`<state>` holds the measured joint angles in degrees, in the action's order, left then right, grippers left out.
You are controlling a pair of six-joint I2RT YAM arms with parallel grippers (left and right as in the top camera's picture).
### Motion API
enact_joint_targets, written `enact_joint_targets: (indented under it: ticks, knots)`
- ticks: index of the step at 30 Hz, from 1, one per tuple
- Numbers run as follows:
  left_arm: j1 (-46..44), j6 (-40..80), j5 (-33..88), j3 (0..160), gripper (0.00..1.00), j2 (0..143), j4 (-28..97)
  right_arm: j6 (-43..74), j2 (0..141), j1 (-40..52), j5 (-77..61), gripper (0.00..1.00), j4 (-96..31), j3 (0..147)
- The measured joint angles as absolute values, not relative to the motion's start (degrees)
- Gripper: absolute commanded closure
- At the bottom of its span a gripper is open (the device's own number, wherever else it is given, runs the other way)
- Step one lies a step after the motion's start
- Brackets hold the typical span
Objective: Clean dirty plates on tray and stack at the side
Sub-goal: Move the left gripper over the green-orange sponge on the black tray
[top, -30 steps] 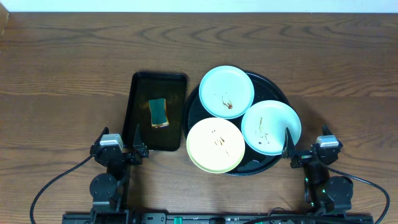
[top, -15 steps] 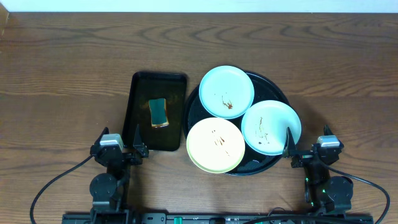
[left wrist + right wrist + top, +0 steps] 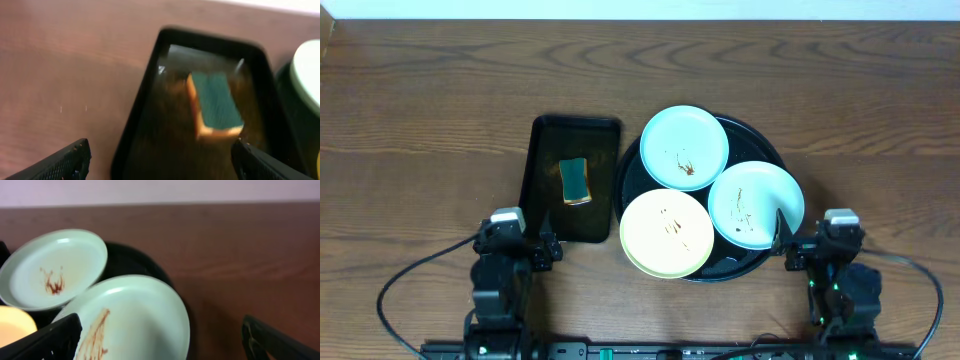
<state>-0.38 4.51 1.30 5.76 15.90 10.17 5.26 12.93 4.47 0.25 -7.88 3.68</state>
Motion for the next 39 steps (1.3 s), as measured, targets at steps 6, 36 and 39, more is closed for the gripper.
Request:
enact_joint_targets:
  ticks: [6,36,39]
  knots:
    - [-0.38,4.67,1.32,18.33,0.1,27.75,18.68,5.98,25.06,4.47,0.49,0.01,-13.85,15.0]
    - [-0.36,7.81,10.02,44.12,0.1,53.41,40.88,5.85,53.95,4.47,-8.8,0.01,-29.52,38.22]
    - [-0.36,7.9,9.02,47.03,0.1,55.42,41.01,5.85,53.95,4.47,-9.02,0.01,-29.56,38.22]
